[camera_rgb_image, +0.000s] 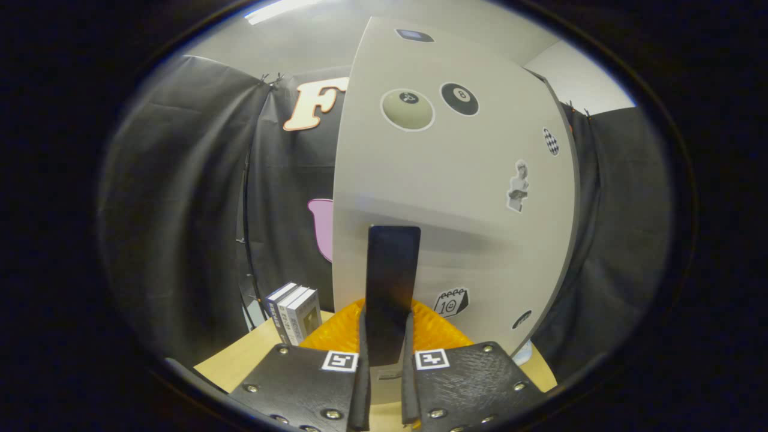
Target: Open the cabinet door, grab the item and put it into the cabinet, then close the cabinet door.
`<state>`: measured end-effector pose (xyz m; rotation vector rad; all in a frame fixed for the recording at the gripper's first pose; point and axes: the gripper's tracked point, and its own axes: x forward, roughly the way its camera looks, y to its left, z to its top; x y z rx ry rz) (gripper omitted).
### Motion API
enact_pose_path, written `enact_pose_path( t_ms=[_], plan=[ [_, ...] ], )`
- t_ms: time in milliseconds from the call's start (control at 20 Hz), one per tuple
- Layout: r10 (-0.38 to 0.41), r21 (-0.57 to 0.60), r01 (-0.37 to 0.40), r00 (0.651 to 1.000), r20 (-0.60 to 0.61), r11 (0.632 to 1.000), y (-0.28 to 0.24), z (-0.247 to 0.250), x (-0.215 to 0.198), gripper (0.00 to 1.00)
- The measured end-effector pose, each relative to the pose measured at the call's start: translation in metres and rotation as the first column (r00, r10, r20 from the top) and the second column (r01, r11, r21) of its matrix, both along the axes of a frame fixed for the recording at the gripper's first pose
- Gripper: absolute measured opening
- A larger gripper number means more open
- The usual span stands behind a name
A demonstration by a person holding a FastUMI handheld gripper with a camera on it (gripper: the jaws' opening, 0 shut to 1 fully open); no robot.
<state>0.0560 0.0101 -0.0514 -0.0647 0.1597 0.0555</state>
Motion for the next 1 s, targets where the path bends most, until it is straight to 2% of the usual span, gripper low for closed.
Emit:
enact_pose_path(
  t_ms=[650,1000],
  plan=[
    [0.061,0.032,-0.061,0.998,-0.014,0.998,-0.033,0.005,-0.051,0.20],
    [0.041,0.072,-0.039,0.999,-0.028,0.997,-0.061,0.006,-0.079,0.20]
  ],
)
